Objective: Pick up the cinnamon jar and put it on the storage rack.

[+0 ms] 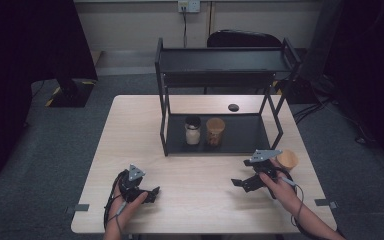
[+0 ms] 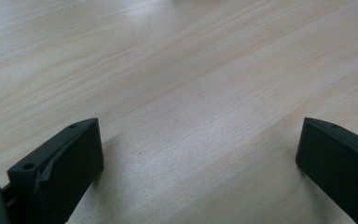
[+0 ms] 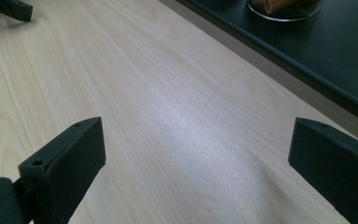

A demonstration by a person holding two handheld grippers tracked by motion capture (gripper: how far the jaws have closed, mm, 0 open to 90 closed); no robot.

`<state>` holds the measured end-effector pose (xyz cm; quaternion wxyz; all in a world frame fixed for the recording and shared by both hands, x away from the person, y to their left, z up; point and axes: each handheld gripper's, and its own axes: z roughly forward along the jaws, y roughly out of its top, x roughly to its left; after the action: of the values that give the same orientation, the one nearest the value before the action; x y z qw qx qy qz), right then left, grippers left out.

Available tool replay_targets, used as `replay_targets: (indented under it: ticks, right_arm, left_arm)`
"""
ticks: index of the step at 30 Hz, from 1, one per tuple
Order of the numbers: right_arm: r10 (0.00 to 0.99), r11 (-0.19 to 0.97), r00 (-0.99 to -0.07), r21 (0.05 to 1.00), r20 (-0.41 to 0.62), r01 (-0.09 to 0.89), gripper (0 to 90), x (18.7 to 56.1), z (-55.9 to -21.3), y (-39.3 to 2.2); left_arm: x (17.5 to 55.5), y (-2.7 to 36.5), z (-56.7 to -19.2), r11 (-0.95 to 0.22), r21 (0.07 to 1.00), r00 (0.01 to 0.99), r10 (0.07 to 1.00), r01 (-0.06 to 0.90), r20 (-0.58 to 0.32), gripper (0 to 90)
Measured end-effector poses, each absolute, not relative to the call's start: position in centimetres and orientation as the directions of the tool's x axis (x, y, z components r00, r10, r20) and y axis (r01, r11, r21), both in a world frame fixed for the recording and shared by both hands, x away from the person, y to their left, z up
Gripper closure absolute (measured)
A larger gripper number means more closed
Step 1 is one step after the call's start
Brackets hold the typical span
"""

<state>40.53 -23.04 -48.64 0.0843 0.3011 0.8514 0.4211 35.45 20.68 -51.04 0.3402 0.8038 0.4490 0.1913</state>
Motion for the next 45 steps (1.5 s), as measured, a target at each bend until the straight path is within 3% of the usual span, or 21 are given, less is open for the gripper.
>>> replay_targets:
  ticks: [45]
  right_arm:
    - [0.562,0.465,-0.816,0.762,0.139,0.450,3.6,37.5,-50.0,-28.3]
  left_arm:
    - [35.5,20.7,-51.0,-0.365,0.719,0.523,0.852,0.592,0.002,0.0]
